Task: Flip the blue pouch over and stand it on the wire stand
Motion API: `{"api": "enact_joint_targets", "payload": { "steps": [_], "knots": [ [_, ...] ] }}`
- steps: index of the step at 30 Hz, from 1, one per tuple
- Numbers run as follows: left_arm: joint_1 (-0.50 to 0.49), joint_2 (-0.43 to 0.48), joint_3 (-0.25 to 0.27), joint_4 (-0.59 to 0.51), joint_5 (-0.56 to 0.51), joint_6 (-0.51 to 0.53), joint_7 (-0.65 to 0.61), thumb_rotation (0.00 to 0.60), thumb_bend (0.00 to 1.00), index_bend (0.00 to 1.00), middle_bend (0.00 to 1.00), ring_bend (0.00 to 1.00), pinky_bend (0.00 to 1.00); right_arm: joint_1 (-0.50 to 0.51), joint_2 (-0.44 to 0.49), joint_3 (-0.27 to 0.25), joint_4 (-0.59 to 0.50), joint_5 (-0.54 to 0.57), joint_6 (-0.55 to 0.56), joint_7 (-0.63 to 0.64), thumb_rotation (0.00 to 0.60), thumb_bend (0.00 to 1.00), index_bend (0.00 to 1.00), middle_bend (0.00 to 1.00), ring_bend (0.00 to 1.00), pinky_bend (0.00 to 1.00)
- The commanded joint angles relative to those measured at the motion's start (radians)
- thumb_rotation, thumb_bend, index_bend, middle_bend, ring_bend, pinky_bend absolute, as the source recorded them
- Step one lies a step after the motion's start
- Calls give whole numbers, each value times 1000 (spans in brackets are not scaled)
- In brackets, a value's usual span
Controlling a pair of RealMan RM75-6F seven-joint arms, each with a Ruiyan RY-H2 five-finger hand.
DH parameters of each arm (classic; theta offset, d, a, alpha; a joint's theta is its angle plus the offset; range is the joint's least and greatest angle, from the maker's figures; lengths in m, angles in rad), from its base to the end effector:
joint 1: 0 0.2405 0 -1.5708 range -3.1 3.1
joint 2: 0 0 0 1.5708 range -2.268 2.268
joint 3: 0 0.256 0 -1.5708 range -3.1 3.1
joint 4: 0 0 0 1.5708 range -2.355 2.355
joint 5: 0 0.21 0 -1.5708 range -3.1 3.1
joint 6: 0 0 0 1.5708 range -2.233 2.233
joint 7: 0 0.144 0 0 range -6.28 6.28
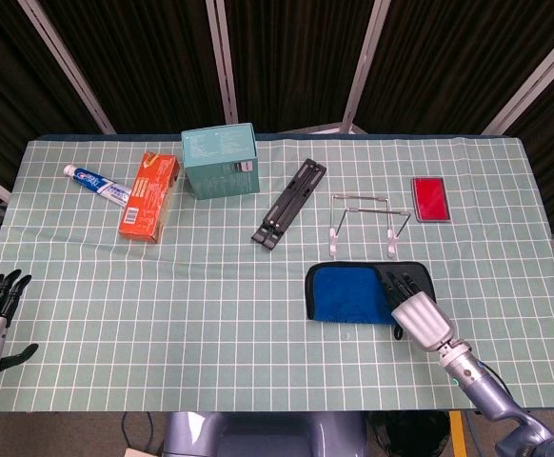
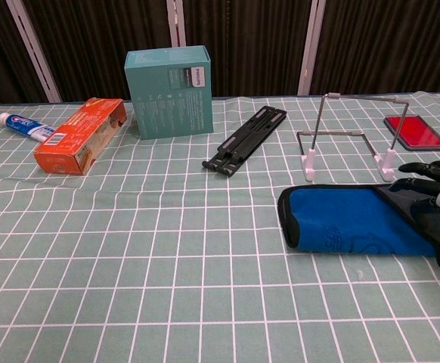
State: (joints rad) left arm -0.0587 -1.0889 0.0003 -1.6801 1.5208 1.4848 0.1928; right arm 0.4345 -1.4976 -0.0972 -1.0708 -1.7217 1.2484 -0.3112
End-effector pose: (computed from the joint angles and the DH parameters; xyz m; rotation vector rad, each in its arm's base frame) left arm -0.3055 0.1614 0.1546 -1.4706 -0.8269 -0.7502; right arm -0.2955 -0.2602 0.0214 2.0585 -0.2861 0.6357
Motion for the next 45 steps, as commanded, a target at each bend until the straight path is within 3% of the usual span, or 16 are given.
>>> {"api": "enact_joint_targets", "payload": {
  "steps": [1, 21, 30, 45],
  "knots": [
    [0, -1, 0, 0, -1, -1, 1, 600, 0, 0, 0, 0, 0, -5, 7, -5, 5, -7, 9, 3, 600, 139, 460, 110, 0, 184],
    [0, -3, 0, 0, -2, -1, 7, 600, 0, 0, 0, 0, 0, -6, -25, 0, 87, -17, 13, 34, 600, 146, 459, 110, 0, 200],
    [-1, -4, -1, 1, -4, -2, 6, 600, 0, 0, 0, 0, 0, -1, -35, 8, 106, -10, 10, 54, 600, 278, 465, 110, 0, 209],
    [-1, -3, 0, -2, -3, -3, 7, 600, 0, 0, 0, 0, 0, -2, -42, 25, 100, 18, 11, 153, 600, 374, 575, 145, 0, 255]
  ]
}}
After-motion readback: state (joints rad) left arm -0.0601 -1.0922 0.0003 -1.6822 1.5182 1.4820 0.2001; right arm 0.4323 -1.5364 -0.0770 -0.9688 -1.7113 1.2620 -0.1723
